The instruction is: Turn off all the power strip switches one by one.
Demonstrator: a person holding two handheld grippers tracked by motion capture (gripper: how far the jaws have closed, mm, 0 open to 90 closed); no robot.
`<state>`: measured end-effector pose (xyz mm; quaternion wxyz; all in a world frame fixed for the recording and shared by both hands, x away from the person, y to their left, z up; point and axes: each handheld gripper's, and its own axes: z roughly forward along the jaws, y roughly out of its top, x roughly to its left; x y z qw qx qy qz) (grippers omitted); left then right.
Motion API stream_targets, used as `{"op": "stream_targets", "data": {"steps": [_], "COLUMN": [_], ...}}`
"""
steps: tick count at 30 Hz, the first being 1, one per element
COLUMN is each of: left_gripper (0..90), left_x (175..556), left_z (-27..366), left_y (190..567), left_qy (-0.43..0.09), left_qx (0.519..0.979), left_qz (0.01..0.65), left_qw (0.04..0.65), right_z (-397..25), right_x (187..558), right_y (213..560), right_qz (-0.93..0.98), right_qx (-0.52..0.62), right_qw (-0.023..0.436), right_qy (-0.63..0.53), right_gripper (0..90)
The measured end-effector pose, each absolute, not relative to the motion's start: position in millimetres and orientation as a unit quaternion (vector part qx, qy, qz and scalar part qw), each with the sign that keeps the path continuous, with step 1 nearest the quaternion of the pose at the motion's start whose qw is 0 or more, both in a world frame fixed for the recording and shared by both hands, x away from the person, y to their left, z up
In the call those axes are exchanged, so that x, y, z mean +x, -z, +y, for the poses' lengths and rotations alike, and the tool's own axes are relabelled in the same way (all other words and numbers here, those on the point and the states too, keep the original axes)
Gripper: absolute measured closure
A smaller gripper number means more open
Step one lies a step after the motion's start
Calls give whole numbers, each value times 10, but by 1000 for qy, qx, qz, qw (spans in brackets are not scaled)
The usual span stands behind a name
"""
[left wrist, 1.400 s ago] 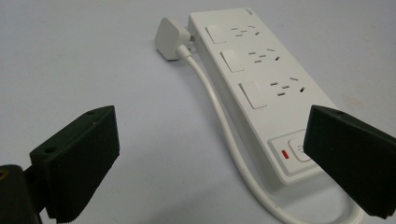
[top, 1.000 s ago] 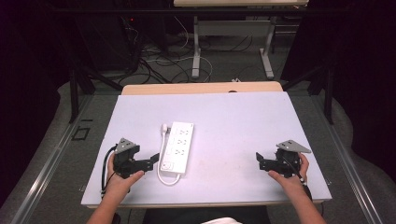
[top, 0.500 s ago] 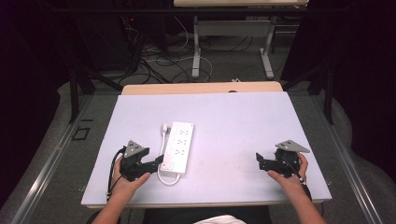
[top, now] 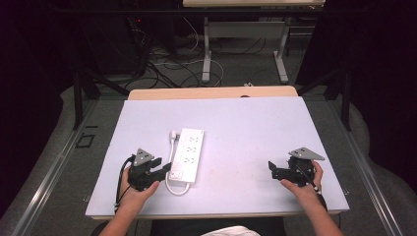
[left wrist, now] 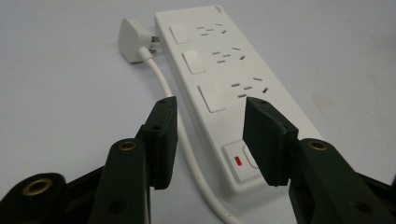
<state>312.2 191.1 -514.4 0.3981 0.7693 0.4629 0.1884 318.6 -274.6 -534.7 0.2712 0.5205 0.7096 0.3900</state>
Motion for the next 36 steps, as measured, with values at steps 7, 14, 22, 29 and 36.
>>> {"op": "stream_targets", "data": {"steps": [7, 14, 22, 29, 36], "left_gripper": [635, 767, 900, 900, 900], "left_x": [3159, 3167, 3170, 3171, 3195], "left_z": [1920, 1872, 1772, 1662, 1618], "left_y": [5187, 5202, 5228, 5270, 5309], "left_qy": [-163, -157, -146, -136, -131], "left_qx": [771, 785, 804, 819, 826], "left_qz": [472, 454, 431, 415, 415], "left_qw": [395, 392, 384, 373, 357], "right_z": [-2747, -2758, -2753, -2756, -2751], "right_x": [3209, 3229, 3229, 3232, 3242], "right_y": [5368, 5384, 5383, 5388, 5407], "right_qz": [710, 713, 713, 713, 718], "right_qx": [525, 524, 524, 525, 525], "right_qw": [260, 256, 255, 254, 249], "right_qy": [-391, -390, -391, -389, -384], "right_gripper": [66, 68, 68, 69, 70]}}
